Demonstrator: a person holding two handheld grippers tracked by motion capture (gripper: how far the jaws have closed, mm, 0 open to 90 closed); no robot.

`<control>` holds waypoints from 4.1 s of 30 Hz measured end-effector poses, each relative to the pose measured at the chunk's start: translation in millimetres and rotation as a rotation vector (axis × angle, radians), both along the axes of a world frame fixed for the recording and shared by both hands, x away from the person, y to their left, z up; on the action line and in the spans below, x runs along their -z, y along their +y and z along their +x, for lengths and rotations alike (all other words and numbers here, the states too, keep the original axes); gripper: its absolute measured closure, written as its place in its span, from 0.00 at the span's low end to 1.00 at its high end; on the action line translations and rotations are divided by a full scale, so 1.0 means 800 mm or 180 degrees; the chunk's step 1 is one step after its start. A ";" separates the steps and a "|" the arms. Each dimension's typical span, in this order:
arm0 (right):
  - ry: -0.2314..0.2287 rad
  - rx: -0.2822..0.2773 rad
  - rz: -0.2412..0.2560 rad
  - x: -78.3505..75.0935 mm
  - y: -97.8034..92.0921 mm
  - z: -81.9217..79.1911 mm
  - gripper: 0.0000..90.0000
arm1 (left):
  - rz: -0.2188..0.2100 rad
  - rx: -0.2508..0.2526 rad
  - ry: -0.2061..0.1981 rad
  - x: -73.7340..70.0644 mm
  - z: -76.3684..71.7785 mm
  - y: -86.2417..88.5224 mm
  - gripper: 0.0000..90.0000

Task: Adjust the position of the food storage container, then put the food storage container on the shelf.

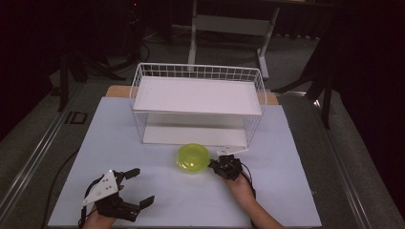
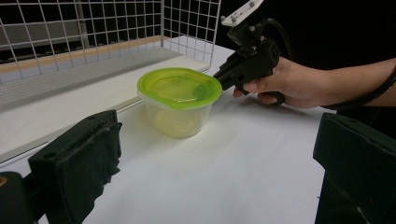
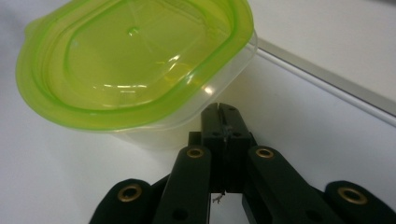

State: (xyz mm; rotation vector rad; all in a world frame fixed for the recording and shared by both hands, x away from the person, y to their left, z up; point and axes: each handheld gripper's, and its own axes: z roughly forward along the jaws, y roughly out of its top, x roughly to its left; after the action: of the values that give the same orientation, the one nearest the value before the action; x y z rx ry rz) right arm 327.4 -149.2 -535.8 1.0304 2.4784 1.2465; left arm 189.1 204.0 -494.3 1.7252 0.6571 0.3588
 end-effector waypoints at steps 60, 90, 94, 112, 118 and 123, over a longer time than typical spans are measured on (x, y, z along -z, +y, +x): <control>-0.1025 -0.0279 0.0244 -0.102 -0.044 -0.097 0.22 | -0.0055 0.0264 0.0018 -0.054 0.052 -0.031 0.02; -0.0431 0.0233 0.0446 -0.074 -0.002 -0.027 0.16 | 0.0155 0.0034 0.0890 -0.016 0.149 -0.077 0.08; -0.0349 0.0241 0.0402 -0.070 0.003 -0.021 0.18 | 0.0136 -0.0079 0.0964 -0.008 0.154 -0.076 0.12; -0.0058 0.0246 0.0297 -0.043 0.014 -0.009 0.30 | 0.0210 -0.0132 0.1646 0.026 0.170 -0.087 0.39; 0.0014 0.0205 0.0315 -0.037 0.013 -0.008 0.37 | 0.0162 -0.0064 0.1640 0.025 0.164 -0.091 0.57; 0.0057 0.0150 0.0308 -0.040 0.015 -0.011 0.44 | 0.0255 -0.0044 0.1602 0.021 0.159 -0.093 0.65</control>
State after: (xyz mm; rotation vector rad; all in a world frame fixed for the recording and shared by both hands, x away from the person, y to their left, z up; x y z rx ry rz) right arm 318.9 -137.3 -503.8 1.1209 2.4131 1.3604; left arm 316.6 129.7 -511.0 1.9038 1.0264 -0.0495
